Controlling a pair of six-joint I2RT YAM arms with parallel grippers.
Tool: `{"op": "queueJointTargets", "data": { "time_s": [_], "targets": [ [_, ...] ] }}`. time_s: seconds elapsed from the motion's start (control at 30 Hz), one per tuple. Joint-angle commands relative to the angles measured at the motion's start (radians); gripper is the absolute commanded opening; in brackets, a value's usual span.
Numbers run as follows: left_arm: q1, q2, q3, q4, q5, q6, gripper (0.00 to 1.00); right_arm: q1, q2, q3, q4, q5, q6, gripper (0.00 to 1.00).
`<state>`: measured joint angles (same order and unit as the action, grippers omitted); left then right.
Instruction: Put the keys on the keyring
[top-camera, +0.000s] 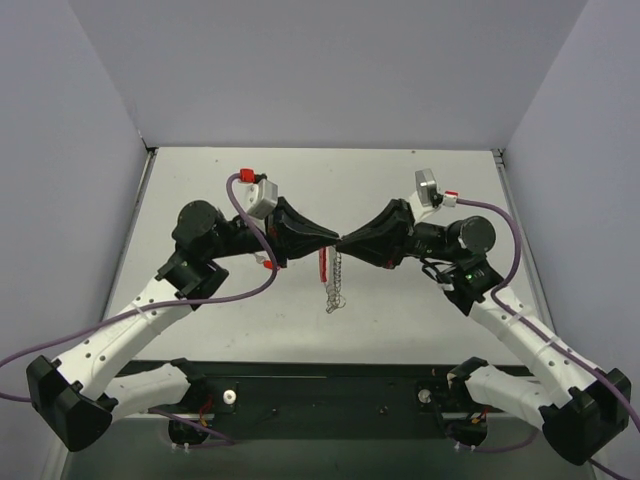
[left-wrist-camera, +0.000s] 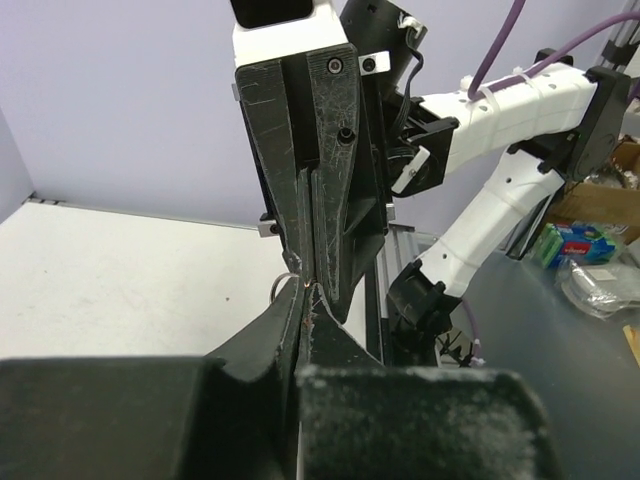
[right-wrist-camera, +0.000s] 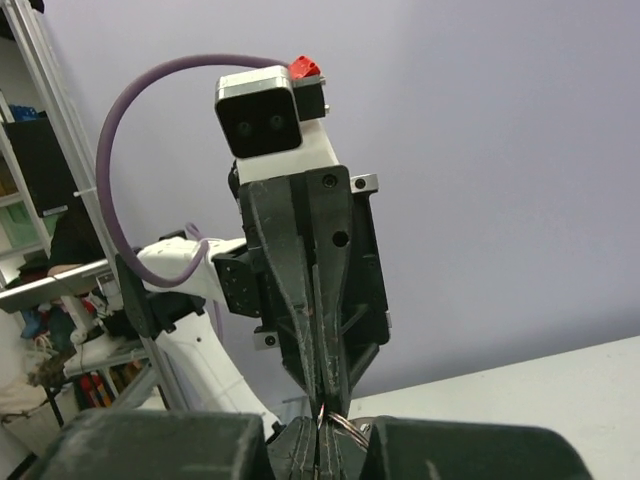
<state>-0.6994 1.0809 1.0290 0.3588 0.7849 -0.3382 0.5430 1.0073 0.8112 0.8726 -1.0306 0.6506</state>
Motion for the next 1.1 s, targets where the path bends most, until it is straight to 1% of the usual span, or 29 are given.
{"op": "queueJointTargets", "data": {
  "time_s": [0.0, 0.03, 0.07, 0.1, 0.13, 0.17, 0.2, 0.23, 0.27, 0.3, 0.33, 0.37, 0.4, 0.43, 0.47, 0.5, 0.53, 0.57, 0.63, 0.7, 0.73, 0.77, 0.83, 0.87, 1.07],
  "targets": [
    [-0.011, 0.001, 0.0, -0.007, 0.008, -0.004, 0.24, 0.018, -0.003, 0.04, 0.085, -0.003, -0.028, 0.0],
    [-0.008, -0.004, 0.014, -0.027, -0.031, 0.014, 0.88, 0.018, -0.004, 0.042, 0.08, -0.005, -0.031, 0.0],
    [-0.008, -0.015, 0.025, -0.143, -0.117, 0.034, 0.94, 0.017, -0.012, 0.042, 0.068, -0.003, -0.052, 0.0],
    [-0.008, -0.051, 0.032, -0.193, -0.339, 0.047, 0.94, 0.017, -0.018, 0.046, 0.019, -0.002, -0.071, 0.0],
    [-0.002, -0.068, 0.036, -0.233, -0.425, 0.038, 0.95, 0.017, -0.025, 0.052, -0.016, 0.0, -0.094, 0.0],
    [0.027, -0.085, 0.033, -0.251, -0.455, 0.025, 0.95, 0.017, -0.041, 0.057, -0.055, 0.006, -0.124, 0.0],
    [0.053, -0.102, 0.026, -0.23, -0.314, 0.021, 0.95, 0.018, -0.045, 0.069, -0.131, 0.009, -0.181, 0.0],
    [0.073, -0.102, 0.023, -0.197, -0.208, -0.004, 0.95, 0.018, -0.05, 0.075, -0.162, 0.009, -0.204, 0.0],
    [0.087, -0.099, 0.013, -0.102, -0.109, -0.024, 0.95, 0.018, -0.055, 0.078, -0.182, 0.001, -0.219, 0.0],
    [0.087, -0.096, 0.005, -0.051, 0.031, -0.045, 0.95, 0.018, -0.055, 0.085, -0.194, -0.003, -0.229, 0.0],
    [0.09, -0.098, 0.002, -0.023, 0.072, -0.077, 0.95, 0.015, -0.055, 0.088, -0.199, -0.015, -0.235, 0.0],
    [0.092, -0.099, -0.007, 0.064, 0.126, -0.091, 0.95, 0.012, -0.046, 0.094, -0.202, -0.07, -0.236, 0.0],
    [0.098, -0.098, -0.033, 0.128, 0.243, -0.117, 0.95, 0.011, -0.036, 0.104, -0.207, -0.104, -0.243, 0.0],
    [0.106, -0.09, -0.04, 0.187, 0.295, -0.189, 0.95, 0.009, -0.027, 0.13, -0.221, -0.138, -0.246, 0.0],
    [0.11, -0.063, -0.044, 0.292, 0.341, -0.227, 0.95, 0.008, -0.004, 0.143, -0.248, -0.166, -0.25, 0.0],
    [0.112, -0.047, -0.044, 0.337, 0.417, -0.264, 0.92, 0.0, 0.002, 0.152, -0.257, -0.198, -0.252, 0.0],
    [0.112, -0.03, -0.041, 0.365, 0.445, -0.315, 0.9, -0.006, 0.004, 0.151, -0.259, -0.2, -0.253, 0.0],
    [0.112, -0.009, -0.04, 0.387, 0.462, -0.327, 0.87, -0.011, -0.002, 0.146, -0.259, -0.2, -0.252, 0.0],
    [0.112, 0.002, -0.043, 0.381, 0.472, -0.329, 0.8, -0.02, -0.013, 0.138, -0.258, -0.194, -0.256, 0.0],
    [0.112, 0.001, -0.035, 0.277, 0.421, -0.279, 0.74, -0.018, -0.019, 0.141, -0.262, -0.195, -0.256, 0.0],
    [0.107, -0.004, -0.014, 0.214, 0.397, -0.195, 0.59, -0.018, -0.016, 0.143, -0.265, -0.197, -0.256, 0.0],
    [0.103, -0.009, -0.003, 0.09, 0.37, -0.15, 0.56, -0.018, -0.016, 0.146, -0.267, -0.197, -0.255, 0.0],
    [0.086, -0.009, 0.028, -0.009, 0.312, -0.054, 0.56, -0.018, -0.016, 0.146, -0.267, -0.194, -0.255, 0.0],
    [0.081, -0.01, 0.031, -0.033, 0.297, -0.044, 0.56, -0.018, -0.015, 0.146, -0.267, -0.195, -0.255, 0.0],
    [0.057, 0.014, 0.046, -0.067, 0.238, -0.016, 0.53, -0.014, -0.006, 0.143, -0.239, -0.194, -0.236, 0.0]
  ]
}}
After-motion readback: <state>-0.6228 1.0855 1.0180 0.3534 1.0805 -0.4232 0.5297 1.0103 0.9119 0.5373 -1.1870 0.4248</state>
